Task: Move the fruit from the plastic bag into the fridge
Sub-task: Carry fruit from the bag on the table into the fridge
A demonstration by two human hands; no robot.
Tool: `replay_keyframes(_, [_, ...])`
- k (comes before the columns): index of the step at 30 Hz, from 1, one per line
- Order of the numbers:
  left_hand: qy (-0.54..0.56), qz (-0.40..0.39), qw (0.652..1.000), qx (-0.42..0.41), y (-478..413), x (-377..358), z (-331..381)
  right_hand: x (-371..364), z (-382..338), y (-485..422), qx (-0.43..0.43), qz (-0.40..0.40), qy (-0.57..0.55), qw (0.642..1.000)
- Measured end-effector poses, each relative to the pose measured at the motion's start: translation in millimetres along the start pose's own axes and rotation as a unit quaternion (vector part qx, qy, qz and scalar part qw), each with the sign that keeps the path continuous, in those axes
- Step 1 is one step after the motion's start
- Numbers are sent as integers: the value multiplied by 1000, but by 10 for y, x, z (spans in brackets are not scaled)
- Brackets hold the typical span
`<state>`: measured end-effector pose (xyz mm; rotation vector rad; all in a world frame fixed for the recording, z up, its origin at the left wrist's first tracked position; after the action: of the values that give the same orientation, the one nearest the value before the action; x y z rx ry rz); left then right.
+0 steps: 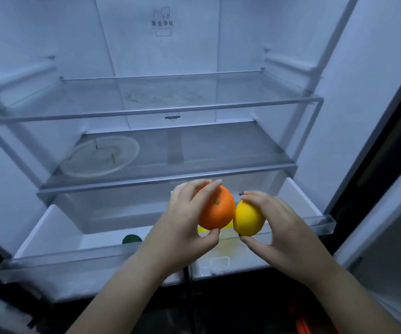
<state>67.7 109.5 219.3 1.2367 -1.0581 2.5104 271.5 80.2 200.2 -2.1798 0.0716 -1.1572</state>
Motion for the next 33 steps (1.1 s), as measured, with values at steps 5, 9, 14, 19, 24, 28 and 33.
replay_keyframes(5, [33,-27,999,-24,-512,-313,-256,-52,462,-248,-40,-15,13,999])
replay_keyframes(9, [46,-63,996,-40,-917,-505,-482,-73,811,-415,-112,-43,12,993])
replay_keyframes(14, [30,-85,995,-39,-1247,-684,-785,-167,1137,-548,-141,-134,24,981])
replay_keyframes(19, [41,-104,993,-45,-1481,-873,-839,-410,1490,-520,-222,-306,99,920])
replay_keyframes(24, [52,-113,992,-33,-1797,-1082,-822,-757,1773,-587,-247,-411,132,868])
replay_keyframes(28, [75,-127,989,-29,-1964,-1289,-822,-1023,1986,-658,-239,-443,140,852])
replay_keyframes(33, [82,-135,987,-30,-2031,-1452,-818,-1192,2131,-685,-210,-499,143,829])
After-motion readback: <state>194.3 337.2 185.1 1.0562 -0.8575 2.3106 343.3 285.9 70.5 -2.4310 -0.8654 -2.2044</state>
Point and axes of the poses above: each hand's wrist, its own y-axis away from the middle knuckle, its own x-axis out of the back of the hand, z = x × y, the point moved 2 cm from there along -y, towards the middle knuckle, and after that the axes turned 6 degrees about z, right-handed, at the moved point
